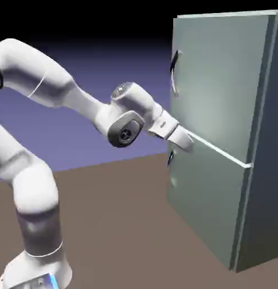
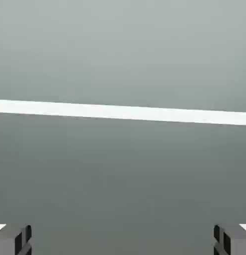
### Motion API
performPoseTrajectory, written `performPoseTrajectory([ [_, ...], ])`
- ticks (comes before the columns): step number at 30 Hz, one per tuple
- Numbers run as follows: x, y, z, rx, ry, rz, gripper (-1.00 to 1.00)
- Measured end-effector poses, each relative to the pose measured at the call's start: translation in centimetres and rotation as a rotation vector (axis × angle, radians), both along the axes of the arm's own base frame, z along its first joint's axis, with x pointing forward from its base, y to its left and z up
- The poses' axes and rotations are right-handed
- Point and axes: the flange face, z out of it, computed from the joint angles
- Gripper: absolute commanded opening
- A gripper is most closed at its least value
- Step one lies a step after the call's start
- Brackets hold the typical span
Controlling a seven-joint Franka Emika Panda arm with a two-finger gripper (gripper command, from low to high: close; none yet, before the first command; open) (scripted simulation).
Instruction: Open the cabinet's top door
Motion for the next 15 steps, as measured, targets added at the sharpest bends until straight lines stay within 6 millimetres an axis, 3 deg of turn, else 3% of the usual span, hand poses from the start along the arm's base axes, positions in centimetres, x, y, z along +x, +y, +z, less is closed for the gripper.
performPoseTrajectory([
  [8,-0.8,0.0,6.6,0.032,-0.169,-0.051,1.0],
  [15,-2.2,1.2,11.2,0.048,-0.31,-0.078,1.0],
])
